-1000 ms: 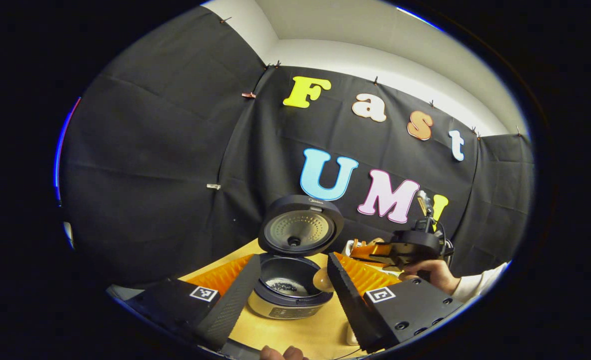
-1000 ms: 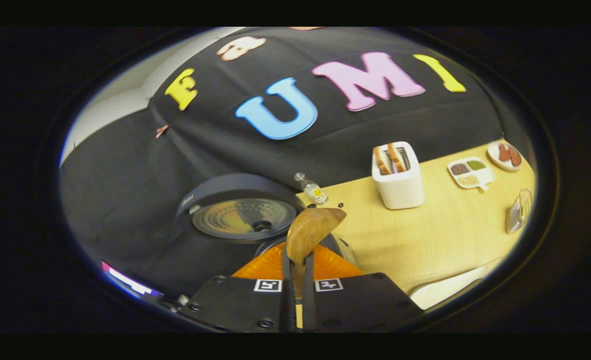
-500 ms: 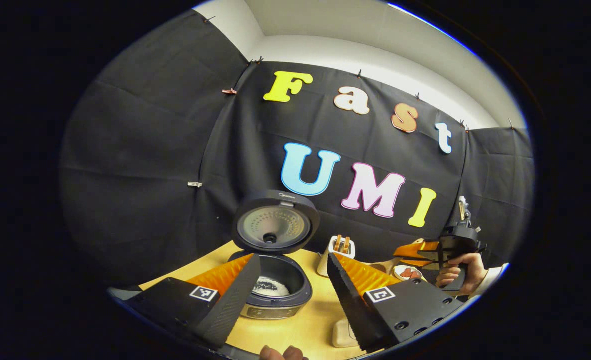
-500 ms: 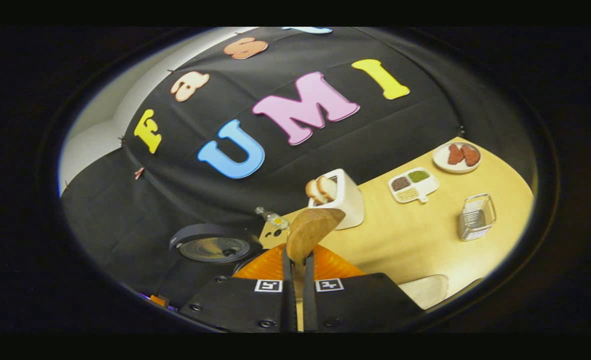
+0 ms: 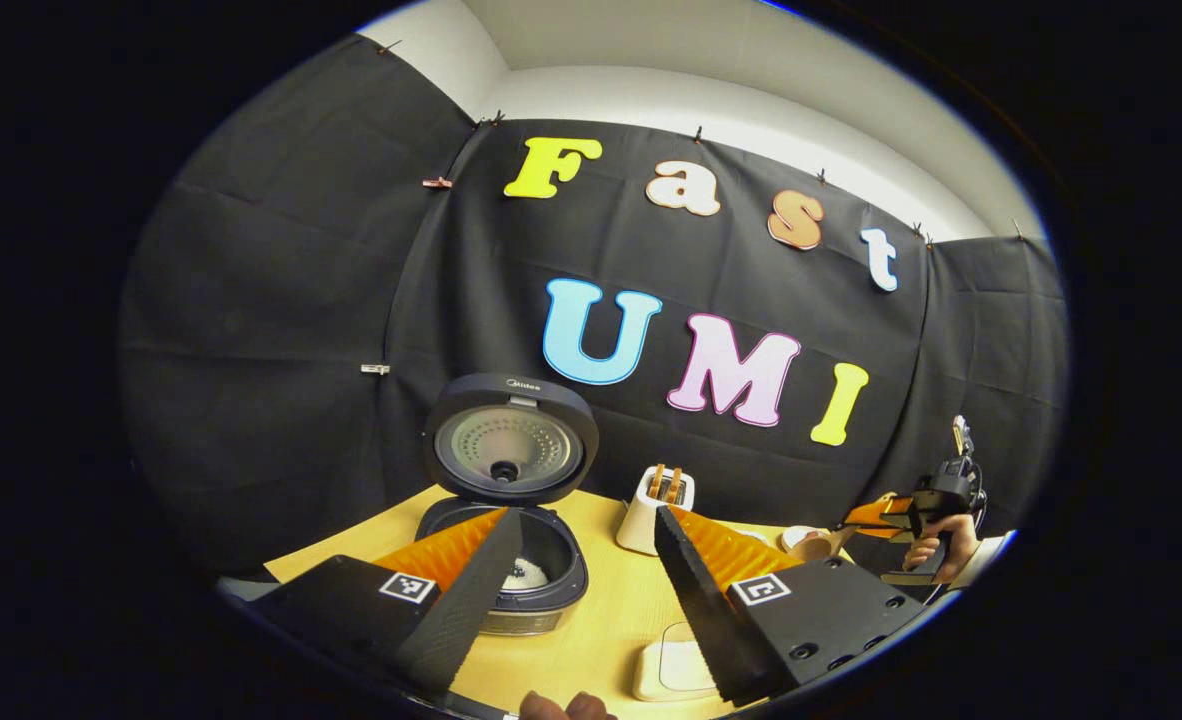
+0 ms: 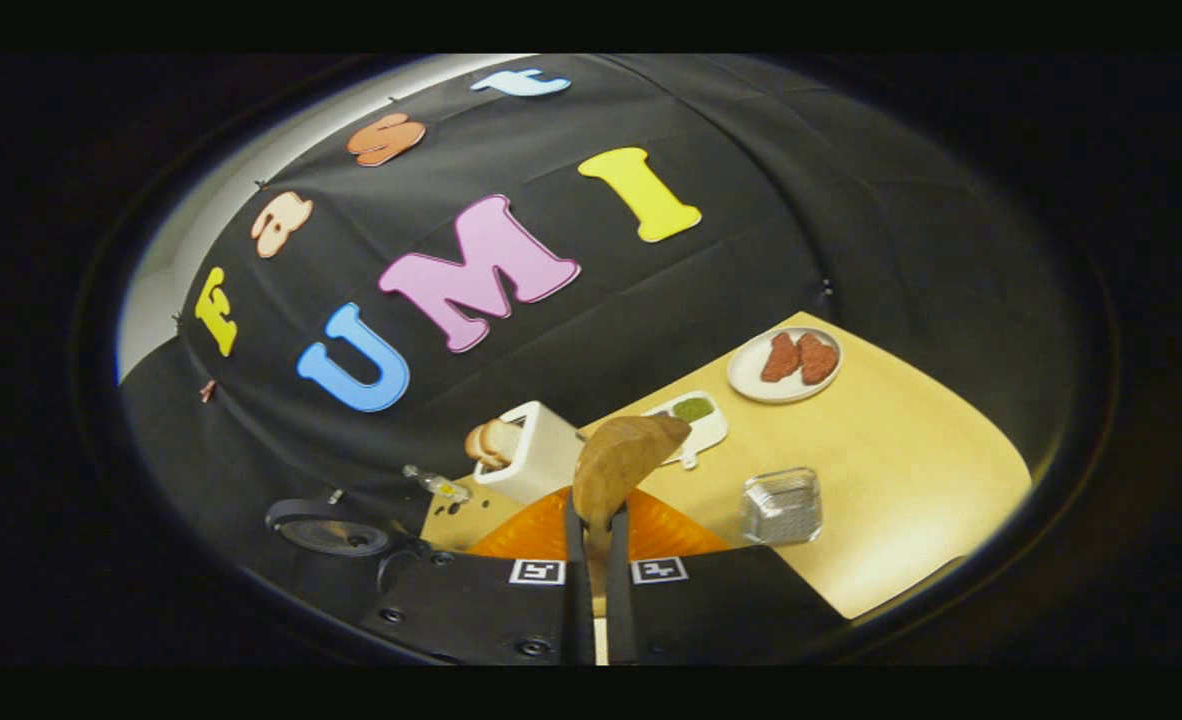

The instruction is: Close the left gripper, press the button to open the rice cooker; take a wooden spoon from the chopstick holder with the right hand, scoop a spoonful of rice and pour it into the rice cooker, then put the wooden spoon back into the chopstick holder.

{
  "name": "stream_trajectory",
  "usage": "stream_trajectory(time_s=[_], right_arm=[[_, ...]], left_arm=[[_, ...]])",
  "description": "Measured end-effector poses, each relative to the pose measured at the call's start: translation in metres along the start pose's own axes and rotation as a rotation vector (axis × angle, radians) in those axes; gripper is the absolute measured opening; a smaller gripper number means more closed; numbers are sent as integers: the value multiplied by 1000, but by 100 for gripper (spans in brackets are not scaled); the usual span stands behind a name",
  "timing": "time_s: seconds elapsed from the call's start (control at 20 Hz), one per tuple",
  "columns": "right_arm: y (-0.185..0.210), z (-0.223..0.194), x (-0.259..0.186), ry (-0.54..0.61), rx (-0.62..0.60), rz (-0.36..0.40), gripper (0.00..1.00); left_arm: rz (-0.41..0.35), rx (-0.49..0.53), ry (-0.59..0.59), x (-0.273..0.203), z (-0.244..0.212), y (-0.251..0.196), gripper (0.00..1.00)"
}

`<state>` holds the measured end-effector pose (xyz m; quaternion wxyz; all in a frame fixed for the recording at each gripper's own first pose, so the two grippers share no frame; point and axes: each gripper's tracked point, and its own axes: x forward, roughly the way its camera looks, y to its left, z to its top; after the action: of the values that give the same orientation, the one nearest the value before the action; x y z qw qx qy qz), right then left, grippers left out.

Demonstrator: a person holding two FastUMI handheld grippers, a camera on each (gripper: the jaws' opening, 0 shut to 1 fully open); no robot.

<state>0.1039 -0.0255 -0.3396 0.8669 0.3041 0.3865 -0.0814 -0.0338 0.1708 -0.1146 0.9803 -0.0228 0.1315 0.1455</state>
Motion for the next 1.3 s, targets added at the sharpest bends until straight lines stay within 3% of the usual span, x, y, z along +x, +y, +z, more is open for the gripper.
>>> stream_trajectory(time_s=[0.05, 0.1, 0.3, 0.35, 0.4, 0.65, 0.7, 0.75, 0.8, 0.85, 0.9, 1.0, 1.05, 1.15, 1.2, 1.25, 1.3], right_arm=[[-16, 4, 3, 0, 2, -19, 10], [-30, 10, 7, -2, 10, -32, 5], [-92, 23, 30, -15, -6, -123, 5], [-100, 18, 36, 1, -25, -138, 10], [-108, 14, 41, 14, -43, -146, 5], [-123, -13, 63, 62, -140, -165, 10], [-124, -21, 66, 80, -152, -167, 5], [-125, -29, 69, 96, -164, -167, 10], [-124, -33, 68, 98, -177, -168, 8], [-124, -33, 66, 87, -185, -162, 23], [-124, -30, 67, 70, -197, -168, 17], [-122, -34, 54, 82, -196, -158, 28], [-123, -32, 52, 78, -192, -155, 19], [-130, -29, 49, 74, -190, -162, 28], [-133, -28, 48, 79, -187, -163, 41], [-134, -29, 46, 86, -177, -154, 32], [-134, -29, 44, 92, -169, -148, 35]], left_arm=[[14, 9, 12, -1, -2, -4, 92], [29, 18, 17, -4, -4, -7, 92], [69, 38, 22, -6, -2, -28, 92], [78, 41, 29, -6, -5, -32, 92], [89, 42, 33, -5, -6, -36, 92], [129, 39, 39, -7, -4, -56, 92], [134, 46, 43, -8, -5, -59, 92], [136, 59, 45, -10, -5, -63, 92], [136, 76, 45, -11, -4, -66, 92], [134, 92, 45, -11, -4, -71, 92], [129, 103, 47, -11, -3, -75, 92], [116, 108, 44, -9, -3, -85, 92], [111, 105, 47, -7, -5, -88, 92], [100, 97, 47, -4, -4, -94, 92], [94, 95, 44, -2, -2, -97, 92], [89, 98, 42, 0, -3, -99, 92], [85, 101, 38, 0, -2, -100, 92]])
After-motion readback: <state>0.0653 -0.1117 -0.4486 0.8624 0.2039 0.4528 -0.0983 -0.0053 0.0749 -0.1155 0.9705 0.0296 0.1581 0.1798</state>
